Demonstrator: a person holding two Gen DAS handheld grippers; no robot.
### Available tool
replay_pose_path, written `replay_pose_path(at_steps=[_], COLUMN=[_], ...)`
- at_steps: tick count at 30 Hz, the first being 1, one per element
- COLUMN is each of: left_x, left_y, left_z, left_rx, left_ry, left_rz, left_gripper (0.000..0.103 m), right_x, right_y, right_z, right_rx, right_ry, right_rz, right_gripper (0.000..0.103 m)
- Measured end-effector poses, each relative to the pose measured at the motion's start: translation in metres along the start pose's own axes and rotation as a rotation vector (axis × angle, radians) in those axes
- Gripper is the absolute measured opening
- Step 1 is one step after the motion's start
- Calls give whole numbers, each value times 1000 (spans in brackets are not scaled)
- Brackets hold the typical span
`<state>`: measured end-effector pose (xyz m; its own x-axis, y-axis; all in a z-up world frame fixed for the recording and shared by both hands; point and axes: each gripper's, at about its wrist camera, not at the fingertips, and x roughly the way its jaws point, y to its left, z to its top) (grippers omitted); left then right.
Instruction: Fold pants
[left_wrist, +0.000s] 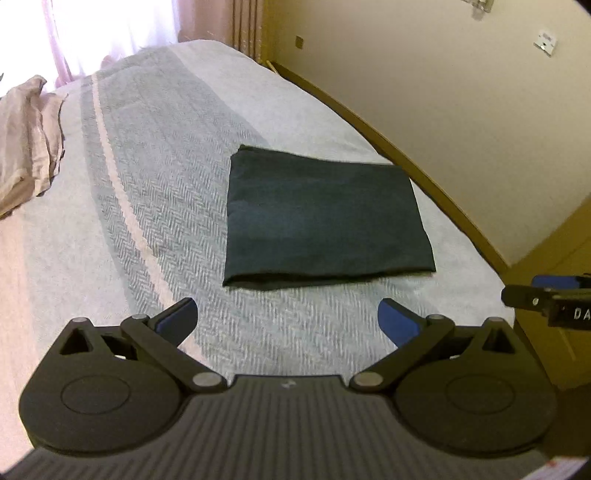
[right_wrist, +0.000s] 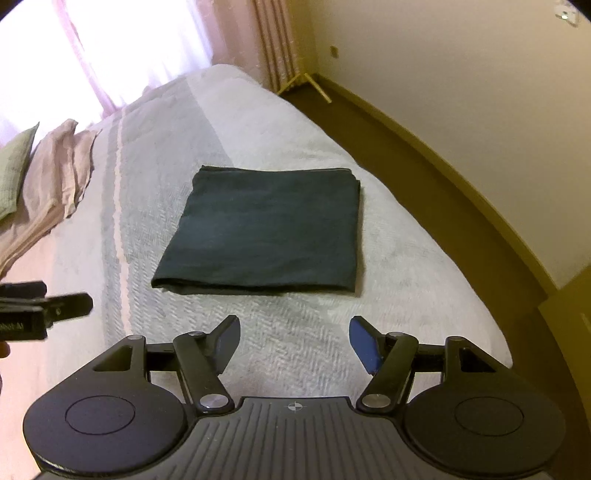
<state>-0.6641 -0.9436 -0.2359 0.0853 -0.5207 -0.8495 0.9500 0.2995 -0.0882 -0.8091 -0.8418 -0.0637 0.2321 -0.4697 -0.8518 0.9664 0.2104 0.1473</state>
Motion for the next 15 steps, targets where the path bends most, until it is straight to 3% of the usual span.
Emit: replay_pose_path(at_steps=[9,15], left_x=[-33,-53], left_y=[2,-7], left_z=[-18,-27], left_rx=[-8,-38], left_ry=[-28,-34], left_rz=[33,52], left_gripper=[102,102], right_x=[-22,-33], right_y=[29,27], right_z=[-11,-21], right_rx=[-48,-75], right_ry=[3,2], right_rz=[-5,24], right_gripper=[63,63])
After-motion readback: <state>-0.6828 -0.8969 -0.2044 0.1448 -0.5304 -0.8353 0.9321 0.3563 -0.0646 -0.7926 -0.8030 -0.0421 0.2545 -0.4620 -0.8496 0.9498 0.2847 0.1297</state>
